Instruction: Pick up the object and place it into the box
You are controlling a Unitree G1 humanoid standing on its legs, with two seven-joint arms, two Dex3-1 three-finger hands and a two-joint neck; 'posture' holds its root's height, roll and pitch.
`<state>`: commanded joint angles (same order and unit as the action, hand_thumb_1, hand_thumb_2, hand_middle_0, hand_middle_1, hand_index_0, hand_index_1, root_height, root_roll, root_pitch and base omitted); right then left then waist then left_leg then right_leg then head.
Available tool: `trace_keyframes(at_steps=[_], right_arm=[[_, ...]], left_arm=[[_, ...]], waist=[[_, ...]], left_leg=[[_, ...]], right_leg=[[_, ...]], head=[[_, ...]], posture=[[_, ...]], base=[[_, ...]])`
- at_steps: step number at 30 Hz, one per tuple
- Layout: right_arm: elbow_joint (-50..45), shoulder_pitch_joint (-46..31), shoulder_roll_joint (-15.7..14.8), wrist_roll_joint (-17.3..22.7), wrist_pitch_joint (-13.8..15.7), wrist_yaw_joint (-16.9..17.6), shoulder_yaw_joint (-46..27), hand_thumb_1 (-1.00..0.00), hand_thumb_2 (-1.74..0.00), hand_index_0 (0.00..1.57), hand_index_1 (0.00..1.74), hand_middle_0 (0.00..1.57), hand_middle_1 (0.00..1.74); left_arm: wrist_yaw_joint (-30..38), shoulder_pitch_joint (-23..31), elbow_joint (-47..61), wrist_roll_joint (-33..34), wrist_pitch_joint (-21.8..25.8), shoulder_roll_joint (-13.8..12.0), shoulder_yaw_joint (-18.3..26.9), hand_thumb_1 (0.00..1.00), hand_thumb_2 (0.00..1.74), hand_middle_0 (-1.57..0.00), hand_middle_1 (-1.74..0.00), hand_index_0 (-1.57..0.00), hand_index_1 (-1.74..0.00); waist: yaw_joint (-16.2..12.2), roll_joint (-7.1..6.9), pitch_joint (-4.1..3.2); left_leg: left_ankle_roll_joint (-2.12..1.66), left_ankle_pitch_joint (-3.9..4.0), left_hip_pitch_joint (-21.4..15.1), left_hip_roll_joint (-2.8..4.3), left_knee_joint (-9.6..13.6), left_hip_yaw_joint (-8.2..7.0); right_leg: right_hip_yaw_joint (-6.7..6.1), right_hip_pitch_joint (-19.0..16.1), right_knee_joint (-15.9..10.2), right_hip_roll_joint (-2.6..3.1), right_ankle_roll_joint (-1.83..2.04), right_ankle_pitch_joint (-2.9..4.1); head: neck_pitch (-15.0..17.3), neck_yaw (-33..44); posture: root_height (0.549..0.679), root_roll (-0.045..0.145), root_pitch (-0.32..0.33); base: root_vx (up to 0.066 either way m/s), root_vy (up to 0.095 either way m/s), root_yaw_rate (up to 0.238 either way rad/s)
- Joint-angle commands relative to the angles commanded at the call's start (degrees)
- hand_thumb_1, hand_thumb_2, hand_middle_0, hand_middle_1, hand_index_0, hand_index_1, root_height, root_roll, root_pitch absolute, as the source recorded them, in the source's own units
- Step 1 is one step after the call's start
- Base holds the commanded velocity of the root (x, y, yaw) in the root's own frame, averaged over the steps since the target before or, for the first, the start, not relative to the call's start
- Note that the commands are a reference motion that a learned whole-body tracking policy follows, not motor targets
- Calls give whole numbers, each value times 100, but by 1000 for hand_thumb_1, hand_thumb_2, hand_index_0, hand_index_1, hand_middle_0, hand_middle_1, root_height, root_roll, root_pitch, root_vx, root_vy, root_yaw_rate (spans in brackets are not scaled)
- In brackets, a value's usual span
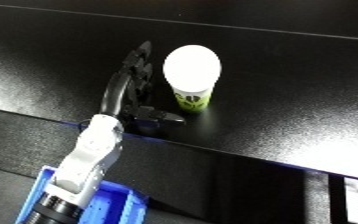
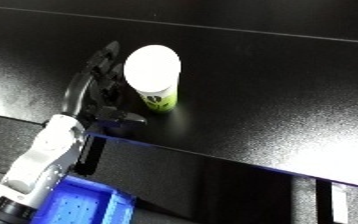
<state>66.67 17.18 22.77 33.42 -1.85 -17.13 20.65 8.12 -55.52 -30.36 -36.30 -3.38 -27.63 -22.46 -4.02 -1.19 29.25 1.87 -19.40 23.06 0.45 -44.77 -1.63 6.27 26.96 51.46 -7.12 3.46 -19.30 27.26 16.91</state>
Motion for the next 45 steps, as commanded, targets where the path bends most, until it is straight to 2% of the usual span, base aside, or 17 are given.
trace_keyframes(at_steps=[4, 21, 22, 23, 30, 35, 39, 42, 45], right_arm=[[2, 12, -14, 15, 5, -1, 28, 0, 0, 0, 0, 0, 0], [19, 36, -116, 72, 6, 57, 106, 0, 0, 0, 0, 0, 0], [17, 33, -118, 82, 5, 68, 112, 0, 0, 0, 0, 0, 0], [16, 30, -118, 87, 3, 73, 113, 0, 0, 0, 0, 0, 0], [38, -3, -121, 76, 4, 70, 103, 0, 0, 0, 0, 0, 0], [55, -38, -127, 76, 17, 83, 94, 0, 0, 0, 0, 0, 0], [58, -57, -159, 65, 28, 147, 42, 0, 0, 0, 0, 0, 0], [60, -93, -168, 81, 59, 186, -10, 0, 0, 0, 0, 0, 0], [44, -178, -143, 129, 121, 194, -63, 0, 0, 0, 0, 0, 0]], left_arm=[[4, -203, -168, -7, 27, 43, -89, 0, 0, 0, 0, 0, 0], [-278, -694, -285, 81, -157, 190, -434, 850, 1479, -1334, -1479, -1334, -1479], [-319, -725, -305, 116, -160, 196, -477, 950, 1653, -1492, -1653, -1492, -1653], [-335, -734, -315, 127, -164, 194, -497, 1000, 1740, -1570, -1740, -1570, -1740], [-253, -723, -365, -115, -295, 190, -518, 1000, 1740, -1570, -1740, -1570, -1740], [-229, -496, -370, -1399, -450, 326, -195, 1000, 1740, -1570, -1740, -1570, -1740], [-462, -206, -148, -2362, -210, 481, 184, 1000, 1740, -1570, -1740, -1570, -1740], [-670, 44, 242, -2423, 54, 476, 424, 1000, 1740, -1570, -1740, -1570, -1740], [-627, 319, 749, -2249, 276, 337, 636, 1000, 1740, -1570, -1740, -1570, -1740]], waist=[[-50, -22, 12], [-147, -29, -17], [-154, -29, -20], [-157, -28, -22], [-161, -21, -39], [-139, 13, -33], [-86, 70, -21], [-8, 119, -18], [89, 163, -17]], left_leg=[[7, -33, -1, 24, -34, -25], [16, -82, -76, 56, -29, -66], [15, -80, -84, 57, -21, -69], [16, -79, -91, 59, -17, -69], [19, -81, -125, 59, 6, -60], [10, -68, -151, 39, 34, -21], [-4, -42, -176, 2, 88, 28], [-20, -11, -183, -43, 140, 83], [-40, 28, -190, -92, 207, 148]], right_leg=[[-17, 5, -9, 15, 0, 1], [-52, -58, -47, 34, -5, -20], [-56, -67, -61, 36, -3, -14], [-57, -73, -67, 37, -3, -13], [-58, -95, -82, 34, 4, -13], [-54, -131, -97, 21, -8, -23], [-38, -172, -120, -1, -41, -38], [-17, -195, -138, -21, -74, -48], [8, -224, -164, -37, -103, -60]], head=[[11, 77], [64, 266], [71, 273], [75, 283], [53, 338], [8, 307], [-14, 174], [-33, 46], [-79, -72]], posture=[[621, 19, -55], [622, 21, -58], [622, 21, -58], [622, 21, -58], [623, 21, -60], [623, 23, -61], [624, 26, -62], [624, 29, -61], [625, 32, -58]], base=[[10, -1, -54], [5, -1, -15], [-4, -1, -6], [-3, -1, -7], [-1, 0, -7], [-9, 1, 45], [-19, 5, 90], [-27, 1, 101], [-36, -5, 119]])
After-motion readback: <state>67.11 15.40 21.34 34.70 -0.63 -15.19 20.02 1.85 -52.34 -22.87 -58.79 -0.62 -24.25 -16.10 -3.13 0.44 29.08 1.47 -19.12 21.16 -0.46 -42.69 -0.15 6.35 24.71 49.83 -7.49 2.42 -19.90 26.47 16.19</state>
